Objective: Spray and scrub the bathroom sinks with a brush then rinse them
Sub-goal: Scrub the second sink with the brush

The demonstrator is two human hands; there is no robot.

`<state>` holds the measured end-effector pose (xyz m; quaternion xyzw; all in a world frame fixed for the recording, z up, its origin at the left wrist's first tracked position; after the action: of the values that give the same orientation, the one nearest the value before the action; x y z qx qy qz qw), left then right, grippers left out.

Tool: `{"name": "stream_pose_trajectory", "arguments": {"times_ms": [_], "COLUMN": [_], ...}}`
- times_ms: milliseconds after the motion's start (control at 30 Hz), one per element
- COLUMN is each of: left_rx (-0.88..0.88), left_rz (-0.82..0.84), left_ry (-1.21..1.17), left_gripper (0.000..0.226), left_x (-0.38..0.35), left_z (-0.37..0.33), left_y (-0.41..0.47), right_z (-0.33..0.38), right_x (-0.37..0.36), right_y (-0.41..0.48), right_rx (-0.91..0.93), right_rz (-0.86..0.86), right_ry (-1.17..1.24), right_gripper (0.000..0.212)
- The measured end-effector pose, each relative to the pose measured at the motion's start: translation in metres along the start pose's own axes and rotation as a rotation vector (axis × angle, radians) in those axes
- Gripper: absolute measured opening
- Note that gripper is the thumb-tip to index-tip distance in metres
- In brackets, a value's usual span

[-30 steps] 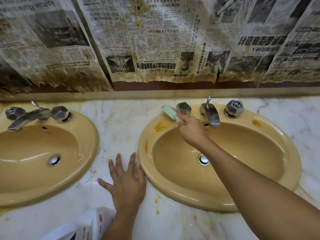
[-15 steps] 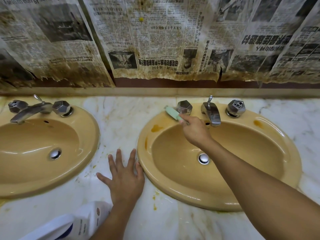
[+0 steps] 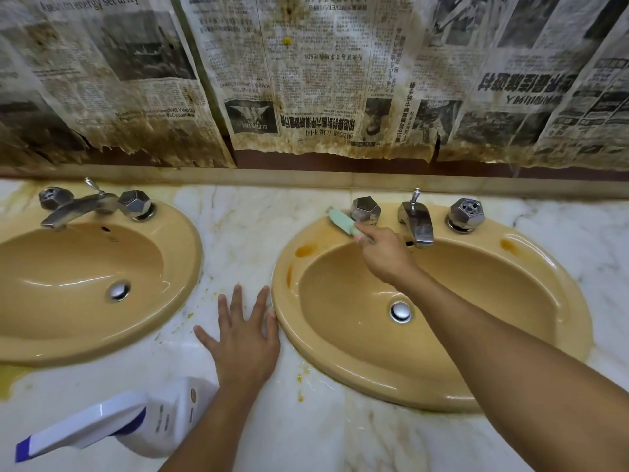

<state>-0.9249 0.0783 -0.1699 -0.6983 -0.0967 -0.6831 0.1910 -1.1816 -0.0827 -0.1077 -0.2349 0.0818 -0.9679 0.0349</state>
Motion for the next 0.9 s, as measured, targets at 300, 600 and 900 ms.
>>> {"name": "stream_pose_trajectory", "arguments": {"times_ms": [300,600,900], "left_rx": [-0.028,-0.016,-0.014], "left_rz": [0.026,-0.006,-0.023], "left_ry": [0.003,0.046,0.027], "left_gripper": [0.057,0.062,0.062], "left_x": [-0.003,-0.008,-0.008], "left_z": [0.003,0.002,0.002], "left_y": [-0.015,-0.021,-0.022], "right_z": [0.014,0.013,0.015], "right_x": [-0.038,-0.032,-0.042], "right_y": [-0.046,0.004,-0.060], "right_rx": [0.139,0.080,0.180], "right_rz": [0.351,0.225,0.558], "right_ry": [-0.137,-0.072,-0.178], "right_gripper": [0.039,0.040,0.035]}}
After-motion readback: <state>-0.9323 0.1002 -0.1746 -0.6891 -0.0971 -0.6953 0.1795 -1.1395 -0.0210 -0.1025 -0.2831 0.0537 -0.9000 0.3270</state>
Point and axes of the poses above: each hand's wrist, its own y-axis towards the middle knuckle, its own x-axis out of the back of the hand, z = x × y, the point moved 6 cm from there along y, towards the middle knuckle, and after that the axes turned 15 degrees about y, right-handed, at the moved point
